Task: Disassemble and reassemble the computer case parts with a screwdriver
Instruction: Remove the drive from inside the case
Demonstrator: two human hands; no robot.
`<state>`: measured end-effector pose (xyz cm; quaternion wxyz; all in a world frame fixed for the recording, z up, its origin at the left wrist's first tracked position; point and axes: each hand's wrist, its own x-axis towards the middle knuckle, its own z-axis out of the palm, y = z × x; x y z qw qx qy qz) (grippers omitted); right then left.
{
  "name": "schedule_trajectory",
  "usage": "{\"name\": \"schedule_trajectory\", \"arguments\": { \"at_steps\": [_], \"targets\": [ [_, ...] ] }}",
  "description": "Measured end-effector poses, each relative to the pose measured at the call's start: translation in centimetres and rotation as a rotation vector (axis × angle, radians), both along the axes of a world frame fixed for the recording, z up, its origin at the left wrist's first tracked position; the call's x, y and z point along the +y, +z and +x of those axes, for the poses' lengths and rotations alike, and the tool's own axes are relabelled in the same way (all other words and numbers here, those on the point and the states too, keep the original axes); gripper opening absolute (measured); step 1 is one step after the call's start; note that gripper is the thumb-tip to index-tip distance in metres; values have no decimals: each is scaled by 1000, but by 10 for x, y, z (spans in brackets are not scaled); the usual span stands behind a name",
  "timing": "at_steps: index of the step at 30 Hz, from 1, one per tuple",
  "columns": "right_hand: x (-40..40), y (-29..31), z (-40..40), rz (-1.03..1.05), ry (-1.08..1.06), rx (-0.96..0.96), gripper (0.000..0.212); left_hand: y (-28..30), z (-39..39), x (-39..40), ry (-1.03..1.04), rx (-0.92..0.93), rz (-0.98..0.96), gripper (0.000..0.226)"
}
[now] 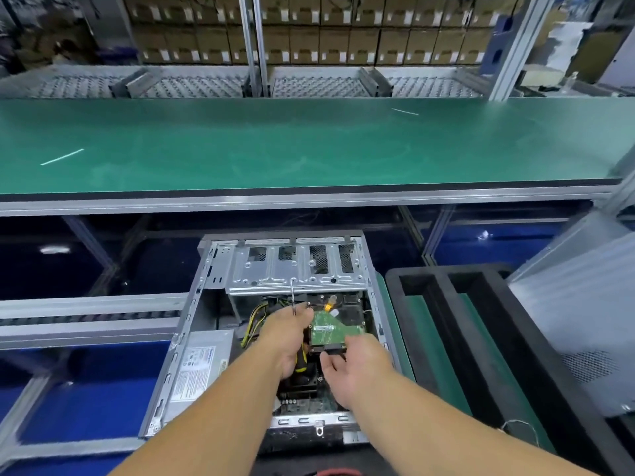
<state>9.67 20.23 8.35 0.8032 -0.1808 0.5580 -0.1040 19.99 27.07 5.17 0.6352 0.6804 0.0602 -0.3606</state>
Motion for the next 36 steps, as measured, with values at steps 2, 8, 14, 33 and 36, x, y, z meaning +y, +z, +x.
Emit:
{"name": "schedule_trajectory", "arguments": {
  "at_steps": [2, 8, 14, 33, 36],
  "targets": [
    [-3, -4, 5, -11, -14, -2, 15, -2, 1, -4, 32, 1, -11, 22],
    [-3, -18, 12, -56, -89, 11, 13, -12, 6, -5, 4, -72, 53, 14],
    [-3, -22, 16, -89, -146, -22, 10, -12, 5, -14, 14, -85, 53, 15],
    [-39, -19, 66, -128, -101, -236, 50, 5, -35, 37, 223, -289, 70, 22],
    [-40, -19, 65, -130, -65, -308, 42, 9, -40, 44, 209, -289, 54, 24]
  ]
}}
